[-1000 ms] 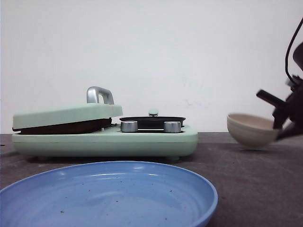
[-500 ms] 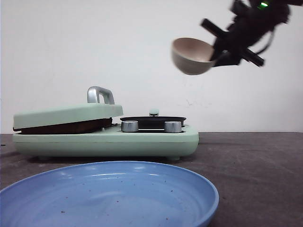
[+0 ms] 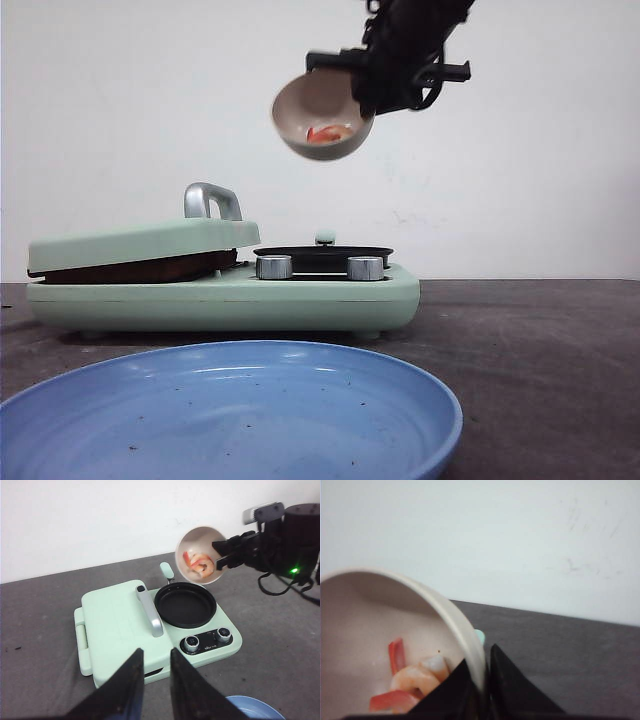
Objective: Make breakfast with bread and shrimp
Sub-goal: 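Lift the bowl with the right gripper over the frying pan, then tilt the bowl with the right gripper to pour shrimp into the pan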
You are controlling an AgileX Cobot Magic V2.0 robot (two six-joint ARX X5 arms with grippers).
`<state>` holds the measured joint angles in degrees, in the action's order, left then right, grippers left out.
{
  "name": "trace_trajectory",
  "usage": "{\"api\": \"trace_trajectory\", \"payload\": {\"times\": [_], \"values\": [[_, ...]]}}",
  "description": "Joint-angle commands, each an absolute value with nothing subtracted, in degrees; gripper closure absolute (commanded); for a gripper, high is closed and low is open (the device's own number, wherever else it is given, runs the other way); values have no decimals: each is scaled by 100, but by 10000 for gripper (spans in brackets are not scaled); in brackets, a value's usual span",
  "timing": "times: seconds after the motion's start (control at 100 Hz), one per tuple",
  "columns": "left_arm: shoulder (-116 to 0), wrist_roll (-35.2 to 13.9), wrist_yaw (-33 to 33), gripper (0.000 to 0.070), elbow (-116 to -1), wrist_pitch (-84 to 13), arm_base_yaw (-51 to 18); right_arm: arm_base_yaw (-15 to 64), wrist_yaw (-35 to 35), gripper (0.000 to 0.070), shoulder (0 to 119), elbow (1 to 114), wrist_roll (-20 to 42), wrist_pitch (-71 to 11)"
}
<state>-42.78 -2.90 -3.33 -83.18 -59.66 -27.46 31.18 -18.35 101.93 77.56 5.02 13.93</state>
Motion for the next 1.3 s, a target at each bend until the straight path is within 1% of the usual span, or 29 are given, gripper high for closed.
{"api": "trace_trajectory", "payload": {"times": [0.0, 0.21, 0.32, 0.43, 0.59, 0.71, 0.85, 1.01, 1.29], "values": [[-4305, -231, -368, 690, -8416, -5920, -2777, 3214, -2049, 700, 10390, 7878, -128, 1662], [-4305, -231, -370, 690, -8416, -5918, -2777, 3369, -2528, 700, 10728, 7885, -1295, 1925], [-4305, -231, -370, 690, -8416, -5918, -2777, 3374, -2580, 700, 10818, 7887, -1627, 2062], [-4305, -231, -370, 690, -8416, -5920, -2777, 3374, -2711, 700, 10820, 7887, -2117, 2281], [-4305, -231, -370, 690, -8416, -5913, -2777, 3411, -2707, 700, 10820, 7887, -2759, 2718], [-4305, -213, -370, 690, -8416, -5902, -2777, 3461, -2709, 700, 10820, 7887, -3179, 2816], [-4305, -211, -370, 690, -8416, -5872, -2777, 3518, -2709, 700, 10820, 7887, -3533, 2829], [-4305, -213, -370, 690, -8416, -5920, -2777, 3540, -2705, 700, 10820, 7887, -3745, 2880], [-4305, -213, -370, 690, -8416, -5933, -2777, 3588, -2724, 700, 10820, 7887, -4423, 3205]]}}
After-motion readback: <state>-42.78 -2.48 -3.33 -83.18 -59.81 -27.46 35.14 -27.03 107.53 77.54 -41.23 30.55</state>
